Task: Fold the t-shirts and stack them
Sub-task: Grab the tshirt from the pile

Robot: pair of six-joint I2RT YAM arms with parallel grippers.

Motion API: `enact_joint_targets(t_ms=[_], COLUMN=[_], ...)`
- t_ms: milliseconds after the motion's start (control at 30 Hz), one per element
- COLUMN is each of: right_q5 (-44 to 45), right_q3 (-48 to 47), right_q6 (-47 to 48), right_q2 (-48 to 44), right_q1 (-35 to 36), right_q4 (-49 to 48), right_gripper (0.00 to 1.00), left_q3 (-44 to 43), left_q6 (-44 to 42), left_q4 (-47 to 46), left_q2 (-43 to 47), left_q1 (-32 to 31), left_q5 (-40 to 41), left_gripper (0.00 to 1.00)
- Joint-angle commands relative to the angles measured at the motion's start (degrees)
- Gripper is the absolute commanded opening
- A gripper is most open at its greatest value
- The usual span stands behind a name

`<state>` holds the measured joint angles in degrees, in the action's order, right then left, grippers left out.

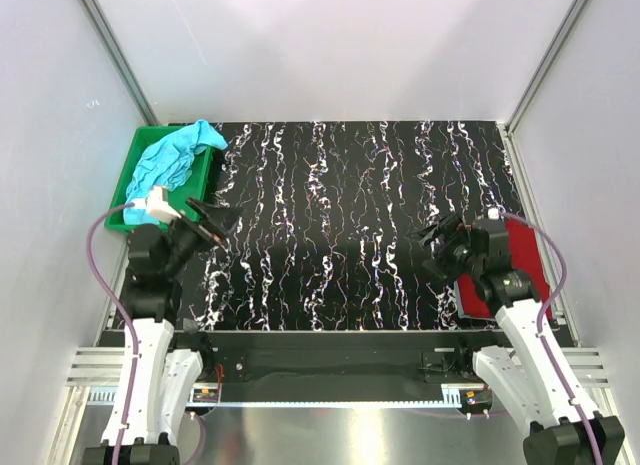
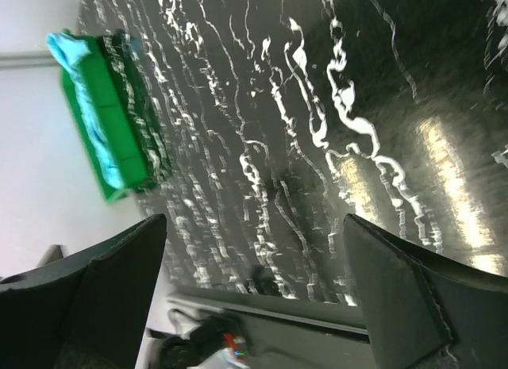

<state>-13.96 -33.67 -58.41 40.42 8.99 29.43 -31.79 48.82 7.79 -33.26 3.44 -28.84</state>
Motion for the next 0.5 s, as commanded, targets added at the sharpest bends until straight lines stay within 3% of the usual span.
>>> enact_joint_targets(t_ms=[0, 233, 300, 400, 467], right_q5=[3.16, -0.71, -1.51, -0.64, 0.94], right_q3=[-8.75, -15.54, -16.25, -18.61, -19.94], right_q6=[11.35, 18.94, 19.56, 20.78, 22.19], right_q2=[2.19, 3.43, 6.41, 8.79, 10.10], right_q1=[-0.12, 0.23, 1.54, 5.67, 8.57], right_q4=[5.90, 11.43, 12.23, 11.71, 11.61], right_gripper=[1.00, 1.00, 1.00, 0.99, 1.00], left_q3=[-7.21, -16.71, -19.27, -20.06, -25.73], left_q6=[-1.12, -0.49, 0.40, -0.91, -3.62], left_q4=[17.66, 26.92, 25.44, 15.16, 14.45], left_q2=[-4.34, -11.11, -12.79, -17.61, -25.25], left_q1=[0.16, 1.39, 2.62, 4.38, 4.73], left_q5=[15.17, 25.22, 27.25, 23.58, 24.53], left_gripper=[0.99, 0.99, 0.99, 0.99, 0.99])
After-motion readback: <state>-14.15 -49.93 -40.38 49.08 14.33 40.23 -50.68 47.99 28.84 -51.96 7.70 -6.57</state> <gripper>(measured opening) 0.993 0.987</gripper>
